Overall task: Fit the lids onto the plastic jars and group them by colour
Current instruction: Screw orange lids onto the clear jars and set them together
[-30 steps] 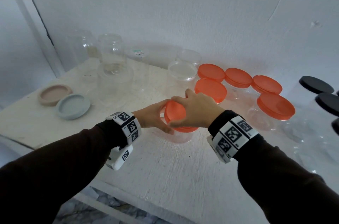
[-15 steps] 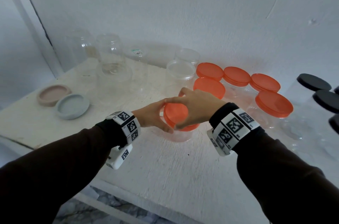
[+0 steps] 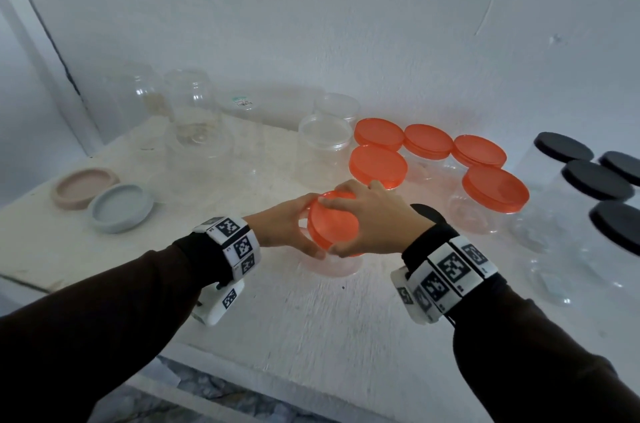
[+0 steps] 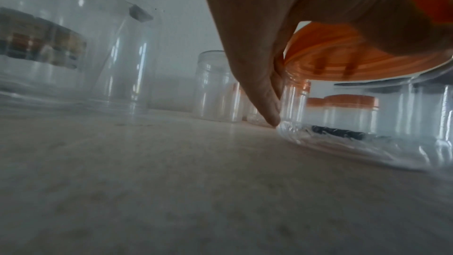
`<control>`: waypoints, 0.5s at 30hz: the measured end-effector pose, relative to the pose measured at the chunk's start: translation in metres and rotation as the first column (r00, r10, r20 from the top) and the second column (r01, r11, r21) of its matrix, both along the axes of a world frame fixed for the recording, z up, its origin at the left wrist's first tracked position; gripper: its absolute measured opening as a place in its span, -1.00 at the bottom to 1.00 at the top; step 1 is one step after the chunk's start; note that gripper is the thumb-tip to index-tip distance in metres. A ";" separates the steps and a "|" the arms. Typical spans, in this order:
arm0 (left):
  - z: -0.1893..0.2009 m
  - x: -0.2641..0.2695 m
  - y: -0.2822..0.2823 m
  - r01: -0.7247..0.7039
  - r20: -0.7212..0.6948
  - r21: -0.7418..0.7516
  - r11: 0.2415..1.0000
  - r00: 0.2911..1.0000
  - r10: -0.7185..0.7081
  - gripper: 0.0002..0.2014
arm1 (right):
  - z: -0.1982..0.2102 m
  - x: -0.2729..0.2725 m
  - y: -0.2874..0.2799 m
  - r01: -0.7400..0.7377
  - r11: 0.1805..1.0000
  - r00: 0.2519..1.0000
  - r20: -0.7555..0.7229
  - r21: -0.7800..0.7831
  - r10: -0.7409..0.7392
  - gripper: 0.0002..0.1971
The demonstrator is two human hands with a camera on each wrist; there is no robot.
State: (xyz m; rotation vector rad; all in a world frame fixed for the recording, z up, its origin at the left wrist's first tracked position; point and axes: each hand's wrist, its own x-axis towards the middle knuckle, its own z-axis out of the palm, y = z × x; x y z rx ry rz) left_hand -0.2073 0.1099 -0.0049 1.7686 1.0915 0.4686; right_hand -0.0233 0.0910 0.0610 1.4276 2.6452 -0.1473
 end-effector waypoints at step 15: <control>-0.003 0.113 0.007 0.266 -0.011 0.070 0.961 0.964 -0.266 -0.16 | -0.025 0.120 -0.058 0.292 0.956 0.925 -0.250 -0.006 -0.285 -0.24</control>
